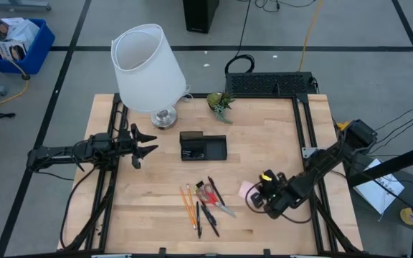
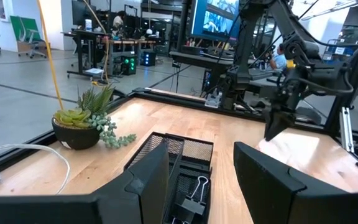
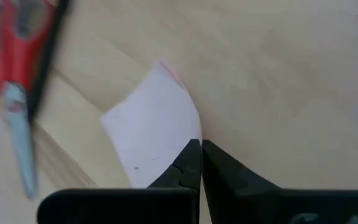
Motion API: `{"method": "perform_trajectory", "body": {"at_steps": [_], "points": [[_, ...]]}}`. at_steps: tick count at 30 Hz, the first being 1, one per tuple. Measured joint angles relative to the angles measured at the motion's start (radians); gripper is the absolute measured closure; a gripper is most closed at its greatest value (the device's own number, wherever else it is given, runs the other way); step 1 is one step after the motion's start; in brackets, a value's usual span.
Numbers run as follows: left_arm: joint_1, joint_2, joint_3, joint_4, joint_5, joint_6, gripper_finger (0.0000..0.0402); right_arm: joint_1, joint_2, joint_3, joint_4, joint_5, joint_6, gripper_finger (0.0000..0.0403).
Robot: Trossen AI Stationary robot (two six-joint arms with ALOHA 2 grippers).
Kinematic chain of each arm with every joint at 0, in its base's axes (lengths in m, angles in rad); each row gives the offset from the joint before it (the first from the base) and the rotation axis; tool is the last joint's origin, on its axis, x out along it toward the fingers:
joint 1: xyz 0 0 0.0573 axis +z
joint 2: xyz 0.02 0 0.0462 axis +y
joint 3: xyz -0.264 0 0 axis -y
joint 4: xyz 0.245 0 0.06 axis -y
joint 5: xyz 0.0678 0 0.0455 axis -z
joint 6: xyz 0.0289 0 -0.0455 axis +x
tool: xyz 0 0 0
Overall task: Pick and place office supplies into organizer
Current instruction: Put the pink sticky note into the black desk organizer
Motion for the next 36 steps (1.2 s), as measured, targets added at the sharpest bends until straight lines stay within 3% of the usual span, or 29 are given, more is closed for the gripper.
{"method": "perform_trajectory", "body": {"at_steps": [5, 9, 16, 19, 22, 27, 36], "points": [[0.0, 0.0, 0.0, 0.0, 0.0, 0.0, 0.0215, -0.081, 0.0, 0.0, 0.094, 0.108, -0.202, 0.0403], [0.0, 0.0, 0.0, 0.0, 0.0, 0.0, 0.0215, -0.159, -0.018, 0.0, 0.212, 0.146, -0.454, 0.0403], [0.0, 0.0, 0.0, 0.0, 0.0, 0.0, 0.0215, -0.269, -0.088, 0.002, 0.547, 0.142, -1.121, 0.0403], [0.0, 0.0, 0.0, 0.0, 0.0, 0.0, 0.0215, -0.321, -0.122, 0.002, 0.648, 0.143, -1.317, 0.0403], [0.0, 0.0, 0.0, -0.001, 0.0, 0.0, 0.0215, -0.392, -0.149, 0.002, 0.675, 0.138, -1.399, 0.0403], [0.0, 0.0, 0.0, 0.0, 0.0, 0.0, 0.0215, -0.538, -0.131, 0.002, 0.685, -0.086, -1.57, 0.0403], [0.0, 0.0, 0.0, 0.0, 0.0, 0.0, 0.0215, -0.707, -0.123, 0.002, 0.652, -0.293, -1.572, 0.0403]]}}
